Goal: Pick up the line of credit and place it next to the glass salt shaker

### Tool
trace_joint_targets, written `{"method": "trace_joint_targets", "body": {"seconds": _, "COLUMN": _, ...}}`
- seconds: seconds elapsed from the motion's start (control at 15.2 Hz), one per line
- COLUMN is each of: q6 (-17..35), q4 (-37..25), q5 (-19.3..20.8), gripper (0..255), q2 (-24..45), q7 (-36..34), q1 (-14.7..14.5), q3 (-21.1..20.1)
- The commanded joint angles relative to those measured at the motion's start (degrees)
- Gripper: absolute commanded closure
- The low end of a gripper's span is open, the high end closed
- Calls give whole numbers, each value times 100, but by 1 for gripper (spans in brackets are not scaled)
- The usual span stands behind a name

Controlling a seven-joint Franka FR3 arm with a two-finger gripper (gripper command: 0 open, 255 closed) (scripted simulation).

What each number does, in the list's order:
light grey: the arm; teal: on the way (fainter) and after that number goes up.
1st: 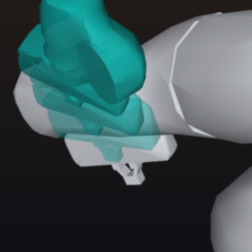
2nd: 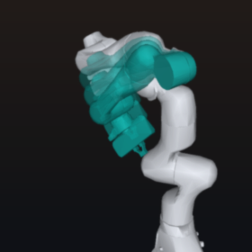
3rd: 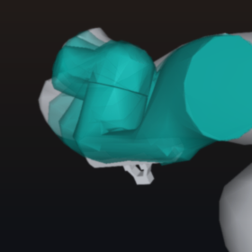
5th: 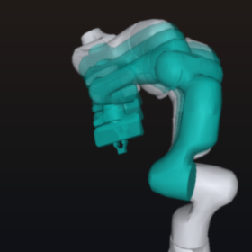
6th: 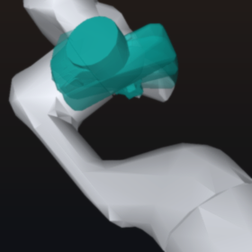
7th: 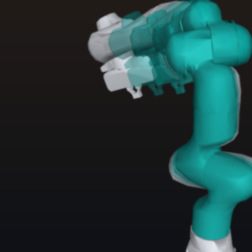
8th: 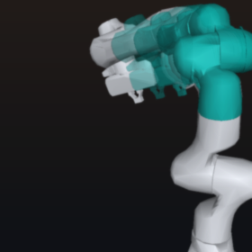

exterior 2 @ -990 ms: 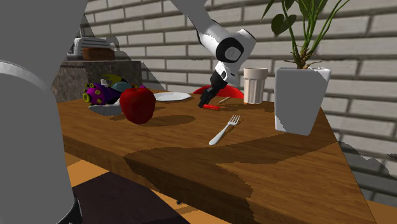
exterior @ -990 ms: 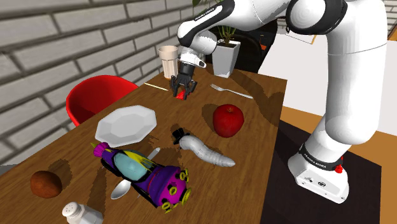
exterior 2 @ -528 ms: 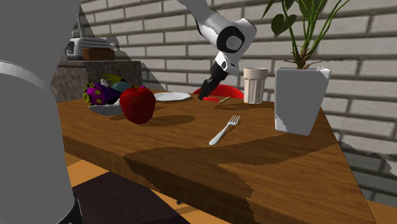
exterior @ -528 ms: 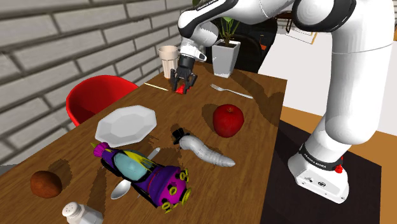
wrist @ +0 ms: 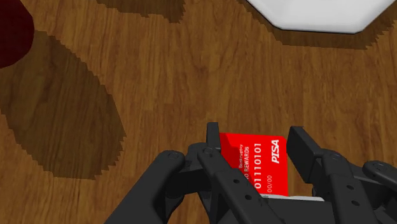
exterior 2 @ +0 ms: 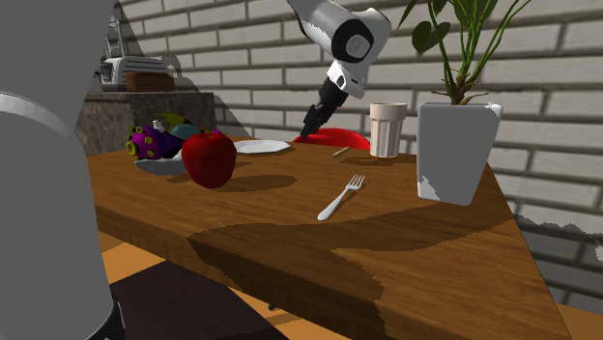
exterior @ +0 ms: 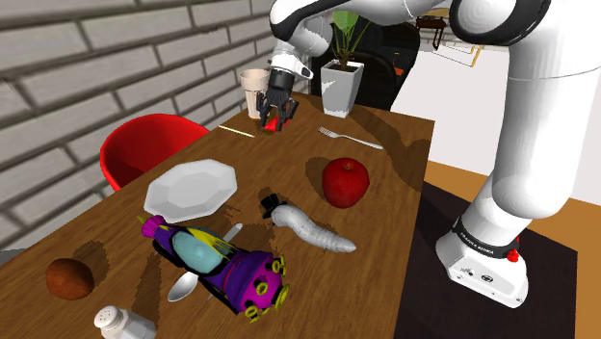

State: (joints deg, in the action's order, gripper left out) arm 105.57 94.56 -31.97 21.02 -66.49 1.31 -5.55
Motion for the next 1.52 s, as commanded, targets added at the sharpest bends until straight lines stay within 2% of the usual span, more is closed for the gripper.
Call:
{"method": "trace_joint_targets", "body": {"seconds": 0.0, "q6": -120, "q4": -101, "q5": 17, "gripper": 255, "q2": -34, "q7": -71, "q1": 4, "q3": 2}}
{"method": "trace_joint_targets", "body": {"seconds": 1.06, "q6": -1012, "q4": -908, "q5": 98, "gripper": 255, "q2": -240, "q7": -561, "q1": 51, "q3": 9}}
{"method": "trace_joint_targets", "body": {"seconds": 1.45, "q6": -372, "q4": 115, "q5": -41, "gripper": 255, "q2": -931, "q7": -941, "q1": -363, "q3": -250}}
